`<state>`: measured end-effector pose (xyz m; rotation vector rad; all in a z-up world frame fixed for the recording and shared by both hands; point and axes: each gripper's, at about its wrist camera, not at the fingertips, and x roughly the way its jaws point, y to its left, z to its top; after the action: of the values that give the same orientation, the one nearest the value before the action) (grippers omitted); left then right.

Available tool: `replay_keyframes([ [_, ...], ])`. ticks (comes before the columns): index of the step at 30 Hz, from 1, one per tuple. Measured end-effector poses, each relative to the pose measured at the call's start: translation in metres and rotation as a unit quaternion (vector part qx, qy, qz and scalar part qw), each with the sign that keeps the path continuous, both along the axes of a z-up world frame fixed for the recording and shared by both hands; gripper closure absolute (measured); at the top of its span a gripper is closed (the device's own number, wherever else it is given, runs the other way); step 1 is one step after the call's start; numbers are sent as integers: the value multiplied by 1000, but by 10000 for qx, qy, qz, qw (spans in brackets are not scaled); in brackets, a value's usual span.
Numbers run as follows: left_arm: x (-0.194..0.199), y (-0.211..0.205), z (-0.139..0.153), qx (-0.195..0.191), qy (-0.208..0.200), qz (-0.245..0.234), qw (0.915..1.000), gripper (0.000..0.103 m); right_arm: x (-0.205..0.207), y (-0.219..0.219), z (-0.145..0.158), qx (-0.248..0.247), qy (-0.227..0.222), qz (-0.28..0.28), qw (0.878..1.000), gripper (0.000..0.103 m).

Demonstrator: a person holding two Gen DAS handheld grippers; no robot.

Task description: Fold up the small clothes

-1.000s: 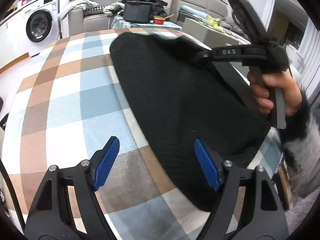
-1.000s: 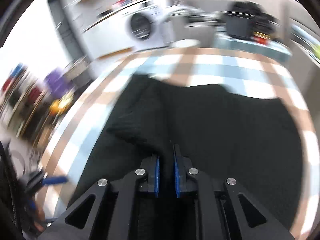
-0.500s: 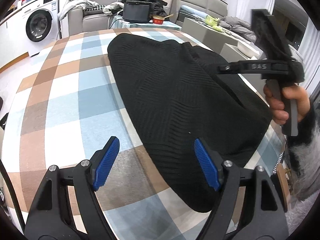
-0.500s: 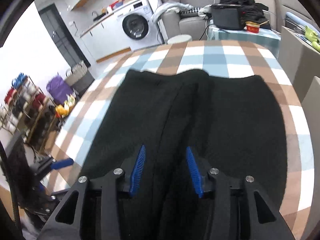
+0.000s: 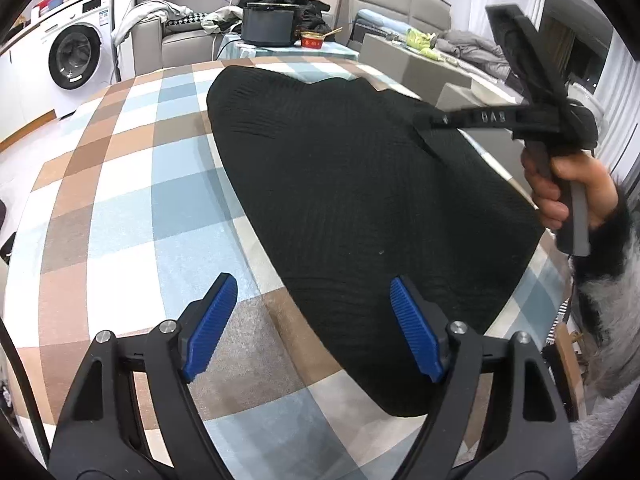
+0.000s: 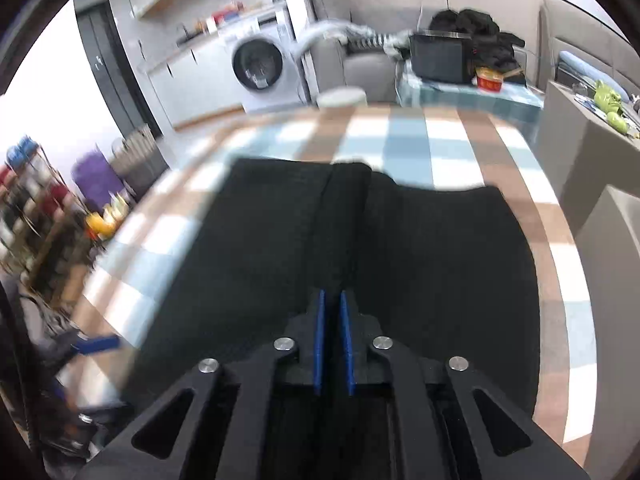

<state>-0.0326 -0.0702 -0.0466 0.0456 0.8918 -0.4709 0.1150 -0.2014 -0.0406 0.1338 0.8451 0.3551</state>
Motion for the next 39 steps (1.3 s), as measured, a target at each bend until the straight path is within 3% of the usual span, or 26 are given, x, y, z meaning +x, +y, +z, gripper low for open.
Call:
replay_keyframes([
  [3,-2,0,1,11,-18,-52,10000,26,-12,-10,-9,332,276,188,9989,91],
  [8,-4,2,0,55,-4,-76,10000,26,-73,-24,-11,842,307,603,9942,64],
  [10,-7,2,-1,19,41,-94,9999,26,-97,-27,-13,1032,296,695,9918,59],
  [15,-13,7,-3,-86,113,-121,9998,26,-116,-11,-30,924,456,840,9911,59],
  [16,-14,7,-3,-100,109,-119,9998,26,-115,-7,-33,813,463,834,9921,66],
  [17,-15,8,-2,-110,110,-109,9998,26,-114,-3,-34,654,450,855,9932,86],
  [19,-15,9,1,-116,89,-83,9999,26,-111,3,-32,409,366,913,9943,93],
  [22,-18,11,7,-163,14,-60,9998,26,-123,-4,-6,508,-78,855,9950,94],
  [25,-20,12,10,-296,47,-93,9995,25,-133,-20,3,658,-220,695,9952,94],
  [30,-26,0,6,-457,191,-365,9981,25,-122,-25,-38,367,369,411,9978,93],
  [35,-38,-20,-11,199,175,-639,9976,25,-123,-19,-39,206,348,458,9981,91],
  [39,-40,-17,-21,389,288,-655,9967,22,-124,-21,-39,229,380,501,9978,89],
])
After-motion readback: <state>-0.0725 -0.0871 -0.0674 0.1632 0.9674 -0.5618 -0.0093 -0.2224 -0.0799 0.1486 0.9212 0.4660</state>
